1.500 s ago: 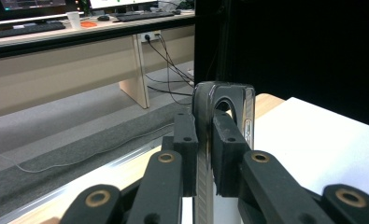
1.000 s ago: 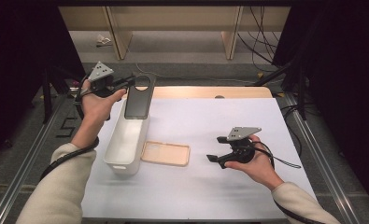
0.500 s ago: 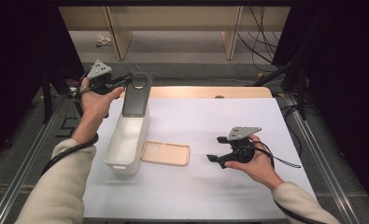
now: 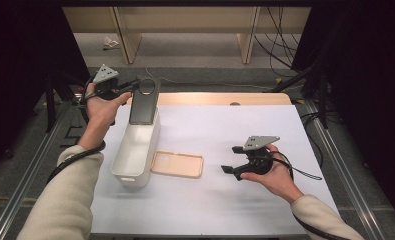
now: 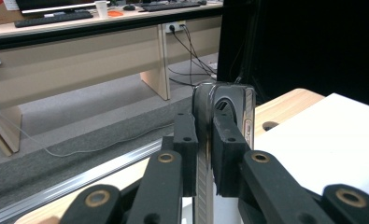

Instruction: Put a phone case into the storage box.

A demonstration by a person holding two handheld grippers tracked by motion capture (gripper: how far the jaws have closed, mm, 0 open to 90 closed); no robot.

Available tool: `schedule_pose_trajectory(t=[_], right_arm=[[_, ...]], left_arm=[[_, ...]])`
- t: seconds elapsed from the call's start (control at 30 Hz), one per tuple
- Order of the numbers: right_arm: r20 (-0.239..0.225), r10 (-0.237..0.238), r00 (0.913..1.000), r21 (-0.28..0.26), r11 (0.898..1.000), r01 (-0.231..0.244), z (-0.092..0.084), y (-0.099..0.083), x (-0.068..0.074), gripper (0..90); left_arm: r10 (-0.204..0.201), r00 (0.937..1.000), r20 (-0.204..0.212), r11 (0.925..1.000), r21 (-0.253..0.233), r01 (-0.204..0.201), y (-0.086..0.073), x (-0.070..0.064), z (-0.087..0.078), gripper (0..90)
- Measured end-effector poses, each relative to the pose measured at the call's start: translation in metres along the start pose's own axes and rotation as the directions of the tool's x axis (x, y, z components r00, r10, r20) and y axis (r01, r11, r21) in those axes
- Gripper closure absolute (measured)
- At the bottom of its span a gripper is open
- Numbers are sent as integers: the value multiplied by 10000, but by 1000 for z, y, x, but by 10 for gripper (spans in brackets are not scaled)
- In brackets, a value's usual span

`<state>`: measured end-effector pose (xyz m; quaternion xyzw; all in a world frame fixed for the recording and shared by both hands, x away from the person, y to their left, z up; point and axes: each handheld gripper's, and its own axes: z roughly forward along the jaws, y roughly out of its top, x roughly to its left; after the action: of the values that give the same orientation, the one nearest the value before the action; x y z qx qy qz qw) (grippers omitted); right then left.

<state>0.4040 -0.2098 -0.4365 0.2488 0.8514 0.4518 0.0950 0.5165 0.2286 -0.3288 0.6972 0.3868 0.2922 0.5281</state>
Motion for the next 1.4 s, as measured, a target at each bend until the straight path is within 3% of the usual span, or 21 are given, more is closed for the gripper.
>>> schedule_pose_trajectory(t=[1.4], right_arm=[[-34, 23, 10000, -9, 10000, -23, 0, -1, -1, 187]], left_arm=[[-206, 9995, -249, 9980, 597, 221, -21, 17, 20, 810]])
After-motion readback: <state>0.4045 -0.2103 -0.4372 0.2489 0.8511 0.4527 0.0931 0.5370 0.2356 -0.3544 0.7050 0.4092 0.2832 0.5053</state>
